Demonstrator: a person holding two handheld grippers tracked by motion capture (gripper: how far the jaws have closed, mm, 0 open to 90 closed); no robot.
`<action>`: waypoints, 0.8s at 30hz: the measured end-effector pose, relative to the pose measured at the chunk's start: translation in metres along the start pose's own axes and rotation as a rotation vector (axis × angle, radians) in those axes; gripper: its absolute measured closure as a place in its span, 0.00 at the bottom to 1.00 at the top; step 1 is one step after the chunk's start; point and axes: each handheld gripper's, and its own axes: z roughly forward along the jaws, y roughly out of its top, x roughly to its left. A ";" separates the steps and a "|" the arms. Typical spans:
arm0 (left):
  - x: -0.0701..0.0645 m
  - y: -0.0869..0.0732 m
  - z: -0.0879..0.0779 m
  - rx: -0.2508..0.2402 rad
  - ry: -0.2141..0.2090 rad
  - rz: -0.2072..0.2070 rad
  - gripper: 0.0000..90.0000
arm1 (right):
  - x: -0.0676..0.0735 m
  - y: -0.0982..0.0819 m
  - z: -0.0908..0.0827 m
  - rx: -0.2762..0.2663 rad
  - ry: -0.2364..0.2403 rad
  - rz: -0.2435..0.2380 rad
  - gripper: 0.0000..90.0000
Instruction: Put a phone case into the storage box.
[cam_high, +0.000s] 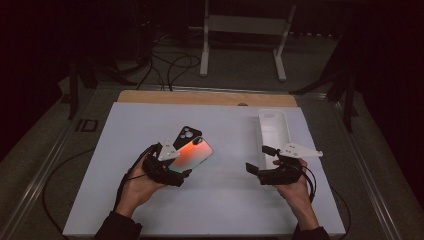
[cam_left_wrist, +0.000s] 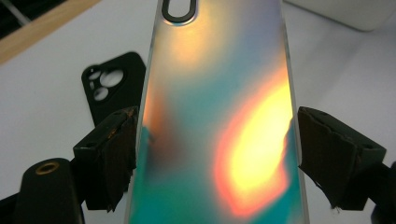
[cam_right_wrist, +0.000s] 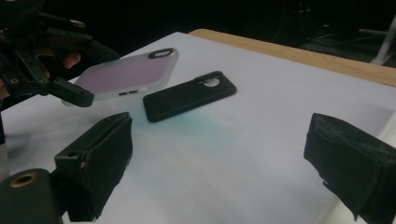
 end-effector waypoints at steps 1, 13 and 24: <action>-0.001 0.003 0.000 -0.011 0.001 0.003 0.19 | 0.001 0.002 0.001 0.000 0.007 -0.002 0.09; -0.010 0.032 0.002 -0.071 -0.017 0.056 0.19 | 0.011 0.020 0.022 0.019 0.061 0.000 0.09; -0.017 0.046 0.003 -0.102 -0.023 0.086 0.19 | 0.023 0.029 0.047 0.055 0.140 0.037 0.13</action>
